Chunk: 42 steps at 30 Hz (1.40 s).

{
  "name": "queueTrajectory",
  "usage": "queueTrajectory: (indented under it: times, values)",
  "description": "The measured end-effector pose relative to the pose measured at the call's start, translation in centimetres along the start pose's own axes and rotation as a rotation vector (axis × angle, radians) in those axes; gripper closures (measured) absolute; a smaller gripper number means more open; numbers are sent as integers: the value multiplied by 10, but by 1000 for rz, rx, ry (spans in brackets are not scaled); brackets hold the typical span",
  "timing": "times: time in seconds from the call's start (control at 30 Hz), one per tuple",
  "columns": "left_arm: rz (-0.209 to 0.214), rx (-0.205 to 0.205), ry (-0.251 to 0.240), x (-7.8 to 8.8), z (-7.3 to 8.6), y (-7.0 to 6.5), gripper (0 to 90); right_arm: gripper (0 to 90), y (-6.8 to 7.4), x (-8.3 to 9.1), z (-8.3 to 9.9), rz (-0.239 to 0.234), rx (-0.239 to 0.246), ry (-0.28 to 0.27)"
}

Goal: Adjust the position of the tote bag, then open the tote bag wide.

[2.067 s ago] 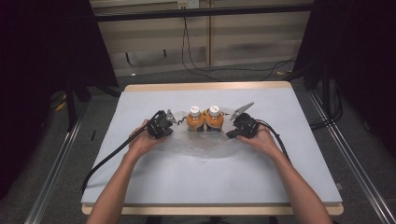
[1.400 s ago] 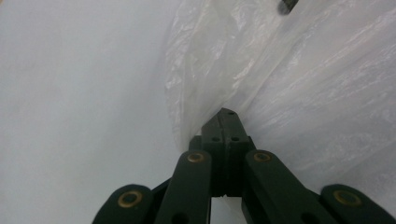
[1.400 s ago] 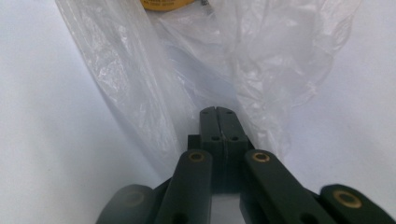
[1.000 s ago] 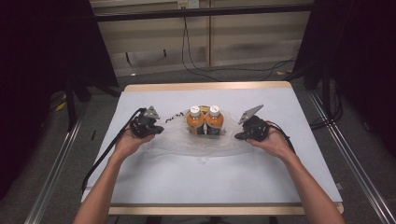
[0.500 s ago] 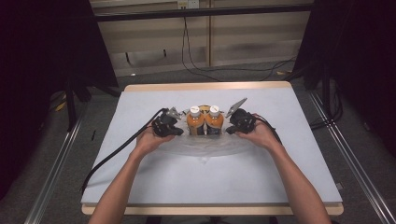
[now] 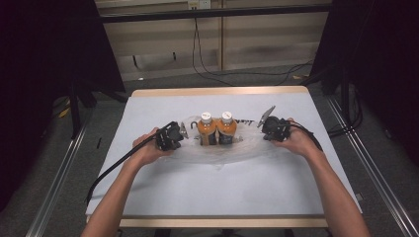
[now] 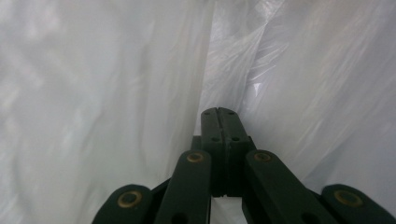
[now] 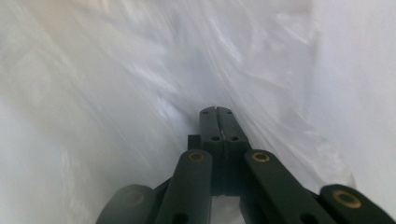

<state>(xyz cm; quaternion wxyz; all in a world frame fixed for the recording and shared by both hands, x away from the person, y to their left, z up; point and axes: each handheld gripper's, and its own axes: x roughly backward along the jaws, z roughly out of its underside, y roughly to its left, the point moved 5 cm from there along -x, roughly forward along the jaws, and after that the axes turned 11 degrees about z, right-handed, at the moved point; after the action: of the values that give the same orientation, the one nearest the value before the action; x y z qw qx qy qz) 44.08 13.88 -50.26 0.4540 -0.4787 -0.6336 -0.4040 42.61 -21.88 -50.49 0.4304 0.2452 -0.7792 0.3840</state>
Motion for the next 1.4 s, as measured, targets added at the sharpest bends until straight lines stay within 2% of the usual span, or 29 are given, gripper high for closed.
queueTrajectory:
  times: [0.03,0.07,0.1,0.17,0.2,0.23,0.27,0.3,0.33,0.4,0.47,0.5,0.6,0.63,0.7,0.83,0.87,0.93,0.97,1.07,1.17,1.2,1.27,1.3,1.4]
  values:
    - [-1,-1,11,0,2,2,900,900,-1,1,4,2,3,3]
    - [6,15,-2,0,3,3,900,900,-2,2,7,5,0,6]
    - [-10,12,12,1,5,6,900,900,-3,2,9,8,-5,7]
    - [2,34,-7,2,7,10,900,900,-5,2,11,7,7,0]
    - [-15,57,-32,0,8,11,900,900,-4,3,11,6,1,6]
    - [-13,61,-40,0,9,13,900,900,-4,3,12,8,11,2]
    - [14,79,-61,1,11,15,900,900,-4,3,12,20,26,1]
    - [21,83,-75,2,13,18,900,900,-3,4,13,26,34,8]
    - [12,92,-77,2,16,19,900,900,-2,5,15,21,30,12]
    - [19,112,-113,3,22,21,900,900,-2,6,17,10,28,5]
    - [46,158,-175,3,26,22,900,900,-2,7,19,7,21,5]
    - [50,167,-198,3,28,23,900,900,-2,7,20,0,3,10]
    - [56,196,-229,3,29,20,900,900,-2,7,18,-5,0,8]
    - [65,203,-251,3,30,19,900,900,-1,7,17,-9,-23,6]
    - [95,216,-280,4,32,17,900,900,0,7,16,-23,-30,-21]
    - [112,226,-345,10,29,10,900,900,2,11,10,-85,-122,-127]
    - [110,226,-353,12,29,9,900,900,2,12,9,-98,-133,-154]
    - [107,227,-406,17,27,5,900,900,4,14,5,-120,-174,-199]
    - [110,231,-419,21,27,3,900,900,6,15,2,-134,-182,-224]
    - [119,240,-505,28,23,-3,900,900,11,19,-7,-155,-193,-269]
    - [126,231,-557,33,18,-10,889,900,13,20,-16,-173,-200,-318]
    - [120,221,-563,35,17,-12,888,900,14,21,-19,-173,-206,-331]
    - [139,213,-588,36,13,-17,888,900,15,22,-25,-189,-214,-362]
    - [142,203,-581,36,12,-19,888,900,16,23,-27,-187,-221,-369]
    - [156,214,-621,40,6,-24,889,900,16,24,-34,-203,-229,-392]
